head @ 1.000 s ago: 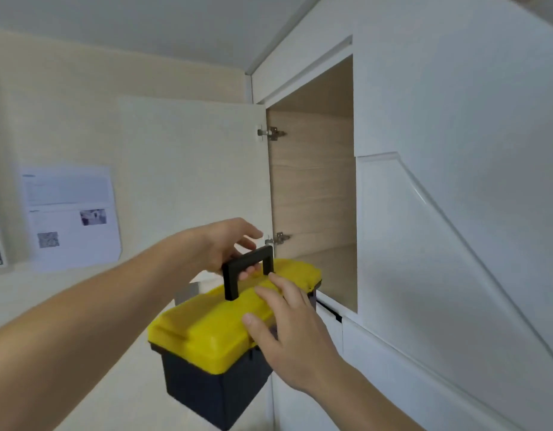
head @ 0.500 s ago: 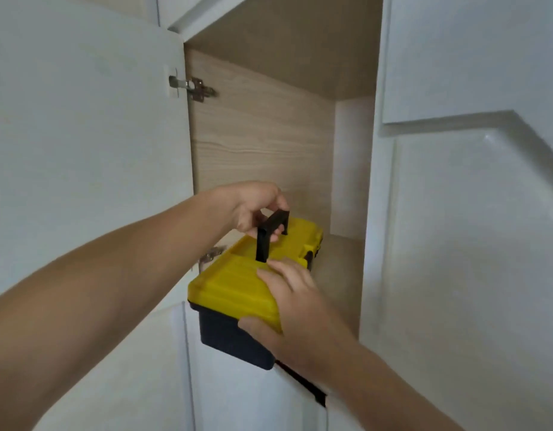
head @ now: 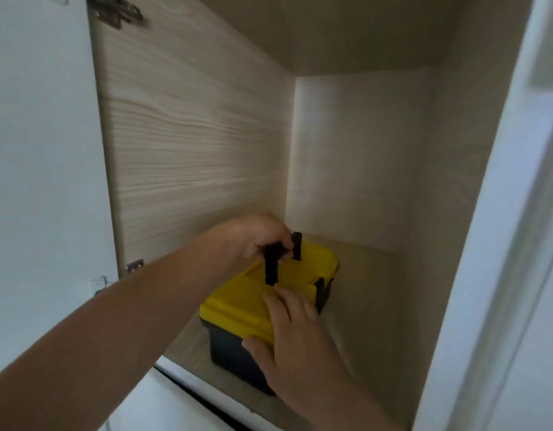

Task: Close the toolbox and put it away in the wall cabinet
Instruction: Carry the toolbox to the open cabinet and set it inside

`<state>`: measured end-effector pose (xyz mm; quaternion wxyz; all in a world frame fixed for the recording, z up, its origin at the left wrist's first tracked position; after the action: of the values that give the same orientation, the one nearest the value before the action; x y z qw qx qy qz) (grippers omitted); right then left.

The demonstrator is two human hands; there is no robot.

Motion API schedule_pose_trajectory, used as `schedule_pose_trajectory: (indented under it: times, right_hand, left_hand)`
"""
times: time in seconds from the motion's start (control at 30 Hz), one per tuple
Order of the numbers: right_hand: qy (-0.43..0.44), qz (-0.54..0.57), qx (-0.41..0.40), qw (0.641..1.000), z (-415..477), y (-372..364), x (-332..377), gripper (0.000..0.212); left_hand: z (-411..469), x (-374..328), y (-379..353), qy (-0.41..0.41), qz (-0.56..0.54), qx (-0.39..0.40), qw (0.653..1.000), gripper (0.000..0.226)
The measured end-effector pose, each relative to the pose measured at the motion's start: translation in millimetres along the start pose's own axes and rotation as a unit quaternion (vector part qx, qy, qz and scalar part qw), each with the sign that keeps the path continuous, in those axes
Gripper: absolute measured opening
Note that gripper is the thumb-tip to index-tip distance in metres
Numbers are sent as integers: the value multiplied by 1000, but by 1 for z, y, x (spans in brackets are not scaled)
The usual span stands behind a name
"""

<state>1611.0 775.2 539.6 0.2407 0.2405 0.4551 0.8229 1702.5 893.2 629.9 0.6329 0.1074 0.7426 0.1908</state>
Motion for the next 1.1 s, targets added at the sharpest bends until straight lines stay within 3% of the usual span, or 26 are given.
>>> schedule_pose_trajectory:
  times: [0.07, 0.17, 0.3, 0.4, 0.53, 0.73, 1.1]
  right_hand:
    - [1, -7, -6, 1000, 1, -2, 1, 77]
    - [-9, -11, 5, 1000, 0, 0, 3, 76]
    - [41, -91, -38, 994, -10, 5, 21, 53]
    - [124, -145, -63, 980, -24, -6, 32, 49]
    - [139, -230, -20, 963, -28, -15, 22, 61]
    - [49, -256, 28, 965, 3, -21, -4, 68]
    - [-123, -268, 101, 950, 72, -38, -71, 73]
  left_hand:
    - [2, 4, 13, -53, 31, -51, 997, 30]
    - [-12, 18, 32, -148, 222, -138, 954, 34]
    - [-76, 66, 37, -369, 238, -146, 886, 30]
    - [-116, 122, 22, -471, 291, -128, 823, 47]
    - [-112, 155, 11, -467, 370, -106, 796, 75]
    - [-57, 142, 14, -427, 507, -110, 741, 89]
    - [43, 96, -8, -318, 563, -95, 757, 102]
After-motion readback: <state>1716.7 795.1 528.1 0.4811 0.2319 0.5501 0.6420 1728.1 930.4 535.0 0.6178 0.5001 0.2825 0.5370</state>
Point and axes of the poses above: each hand's wrist, its own z-axis towards the middle knuckle, its own y-axis out of the back of the hand, x = y × z, the point moved 5 cm from there along z, towards the middle knuckle
